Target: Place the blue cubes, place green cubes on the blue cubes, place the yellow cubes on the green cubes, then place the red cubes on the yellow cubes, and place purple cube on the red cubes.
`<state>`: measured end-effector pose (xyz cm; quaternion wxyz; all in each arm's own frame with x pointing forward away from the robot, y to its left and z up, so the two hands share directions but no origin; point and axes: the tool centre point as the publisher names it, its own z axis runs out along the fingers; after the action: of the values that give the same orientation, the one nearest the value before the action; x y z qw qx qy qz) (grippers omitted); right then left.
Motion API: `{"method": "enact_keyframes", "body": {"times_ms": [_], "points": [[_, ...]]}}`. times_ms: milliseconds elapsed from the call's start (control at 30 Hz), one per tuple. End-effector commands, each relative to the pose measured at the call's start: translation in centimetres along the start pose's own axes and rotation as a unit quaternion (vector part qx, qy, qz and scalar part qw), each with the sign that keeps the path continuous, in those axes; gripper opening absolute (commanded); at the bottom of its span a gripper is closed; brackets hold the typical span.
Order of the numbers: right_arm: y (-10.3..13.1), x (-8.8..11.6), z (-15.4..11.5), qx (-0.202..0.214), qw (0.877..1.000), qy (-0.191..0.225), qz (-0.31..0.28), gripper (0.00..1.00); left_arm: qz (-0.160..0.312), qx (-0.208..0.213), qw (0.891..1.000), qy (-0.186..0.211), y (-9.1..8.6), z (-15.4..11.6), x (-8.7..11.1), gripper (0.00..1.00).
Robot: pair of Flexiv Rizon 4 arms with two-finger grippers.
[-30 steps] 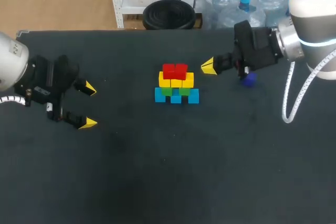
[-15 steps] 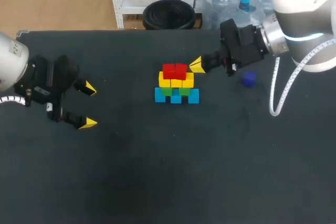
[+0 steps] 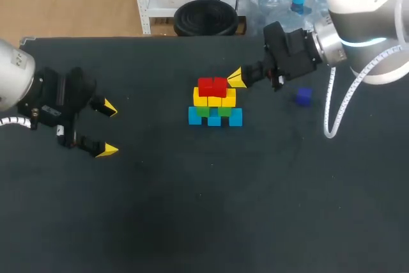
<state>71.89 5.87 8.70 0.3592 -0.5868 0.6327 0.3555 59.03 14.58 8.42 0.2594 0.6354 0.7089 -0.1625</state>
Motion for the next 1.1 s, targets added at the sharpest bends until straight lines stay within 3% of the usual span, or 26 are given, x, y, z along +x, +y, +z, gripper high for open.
{"method": "enact_keyframes", "body": {"times_ms": [33,1100], "points": [[-0.10,0.05,0.02,0.000,1.000,-0.001,0.000,0.00,0.001,0.000,1.000,-0.003,0.08,0.08,0.15,1.00],[-0.36,0.01,-0.09,0.002,1.000,-0.006,-0.002,0.00,0.001,0.000,1.000,-0.003,0.08,0.08,0.15,1.00]]}}
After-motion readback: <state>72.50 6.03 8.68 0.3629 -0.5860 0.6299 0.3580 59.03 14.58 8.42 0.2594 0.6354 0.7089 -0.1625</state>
